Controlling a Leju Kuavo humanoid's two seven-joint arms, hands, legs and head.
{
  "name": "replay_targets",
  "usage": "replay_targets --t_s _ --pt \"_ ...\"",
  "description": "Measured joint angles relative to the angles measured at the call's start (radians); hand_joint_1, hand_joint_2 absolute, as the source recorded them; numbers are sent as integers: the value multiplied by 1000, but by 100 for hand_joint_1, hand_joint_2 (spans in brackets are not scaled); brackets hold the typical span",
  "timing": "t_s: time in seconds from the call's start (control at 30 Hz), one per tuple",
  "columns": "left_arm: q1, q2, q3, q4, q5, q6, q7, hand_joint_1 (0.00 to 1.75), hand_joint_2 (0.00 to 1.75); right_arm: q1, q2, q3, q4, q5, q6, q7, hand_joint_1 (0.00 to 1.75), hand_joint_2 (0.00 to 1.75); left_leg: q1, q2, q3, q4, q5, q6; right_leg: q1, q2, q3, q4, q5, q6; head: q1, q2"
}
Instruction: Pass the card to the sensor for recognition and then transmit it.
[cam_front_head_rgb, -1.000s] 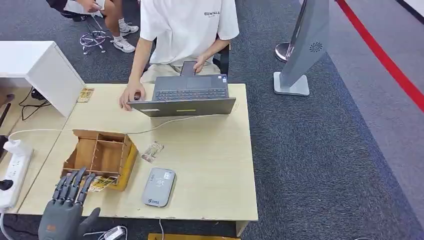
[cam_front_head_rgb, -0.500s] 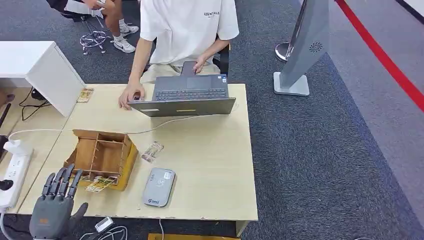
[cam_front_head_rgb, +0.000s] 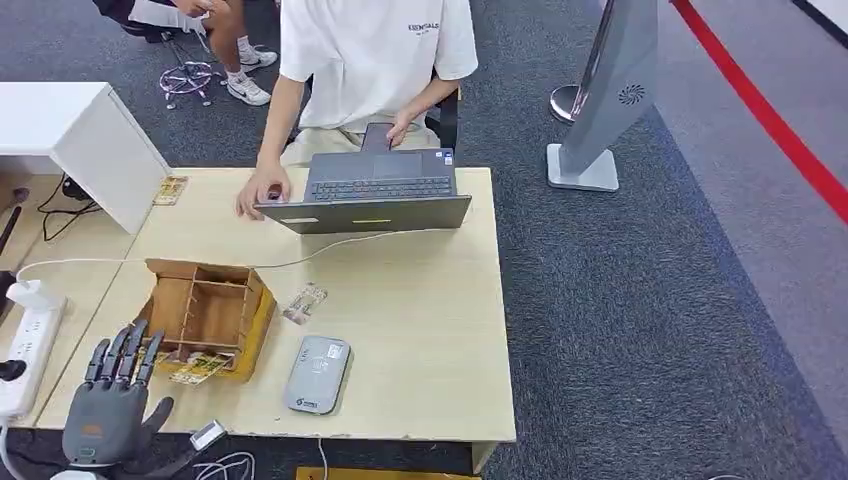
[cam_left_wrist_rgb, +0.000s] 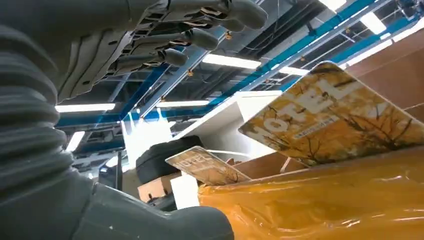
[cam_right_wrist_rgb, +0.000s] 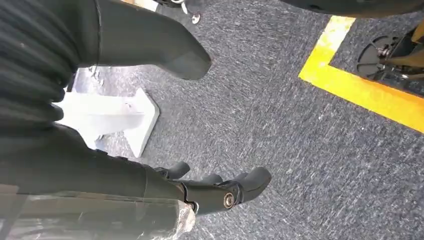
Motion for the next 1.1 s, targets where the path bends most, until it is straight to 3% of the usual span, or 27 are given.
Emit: replay_targets --t_s 0.97,1.0,1.1 --pt "-83 -22 -103 34 8 0 32 0 175 -3 0 2 0 5 6 -2 0 175 0 0 1 0 0 0 0 1 0 0 0 0 0 0" --pt "-83 -22 -104 35 11 0 34 175 175 -3 0 2 0 5 6 -3 0 175 0 0 1 0 0 0 0 1 0 0 0 0 0 0" --pt "-83 -19 -108 38 26 0 34 175 175 -3 0 2 0 5 6 -5 0 175 0 0 1 0 0 0 0 1 0 0 0 0 0 0"
